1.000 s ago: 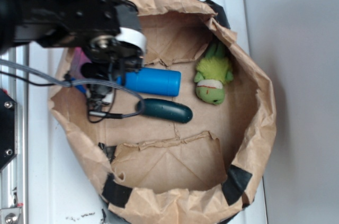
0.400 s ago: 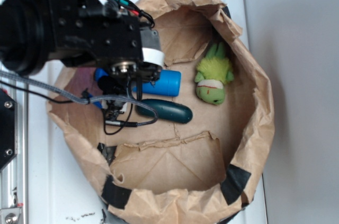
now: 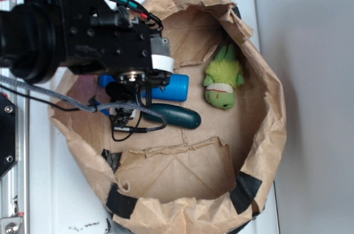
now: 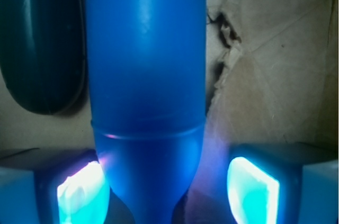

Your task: Grab the blue bottle.

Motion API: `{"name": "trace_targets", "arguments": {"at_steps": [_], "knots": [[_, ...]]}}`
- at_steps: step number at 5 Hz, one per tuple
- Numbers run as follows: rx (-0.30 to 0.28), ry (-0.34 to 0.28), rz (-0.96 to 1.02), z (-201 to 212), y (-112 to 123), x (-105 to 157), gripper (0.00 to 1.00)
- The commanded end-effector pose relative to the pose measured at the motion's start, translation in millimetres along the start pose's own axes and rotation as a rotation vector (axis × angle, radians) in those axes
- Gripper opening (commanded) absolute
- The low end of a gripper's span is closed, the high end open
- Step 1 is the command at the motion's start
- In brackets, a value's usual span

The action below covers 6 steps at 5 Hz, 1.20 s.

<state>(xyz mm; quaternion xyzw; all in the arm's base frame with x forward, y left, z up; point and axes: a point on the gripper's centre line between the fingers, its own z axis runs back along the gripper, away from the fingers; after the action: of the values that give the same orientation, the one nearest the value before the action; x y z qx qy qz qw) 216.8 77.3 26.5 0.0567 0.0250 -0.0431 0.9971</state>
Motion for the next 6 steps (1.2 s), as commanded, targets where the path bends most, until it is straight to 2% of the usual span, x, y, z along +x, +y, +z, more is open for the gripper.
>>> {"name": "trace_targets", "arguments": {"at_steps": [1,2,5,6], "knots": [[0.022,-0.061,0.013,8.3,2.3,12.2,1.0],[0.024,-0.071,0.032,9.9,3.3,9.7,0.0],[0.02,-0.078,0.048,10.9,6.5,8.8,0.0],[-0.014,-0.059,0.05,37.7,11.5,17.3,0.0]]}}
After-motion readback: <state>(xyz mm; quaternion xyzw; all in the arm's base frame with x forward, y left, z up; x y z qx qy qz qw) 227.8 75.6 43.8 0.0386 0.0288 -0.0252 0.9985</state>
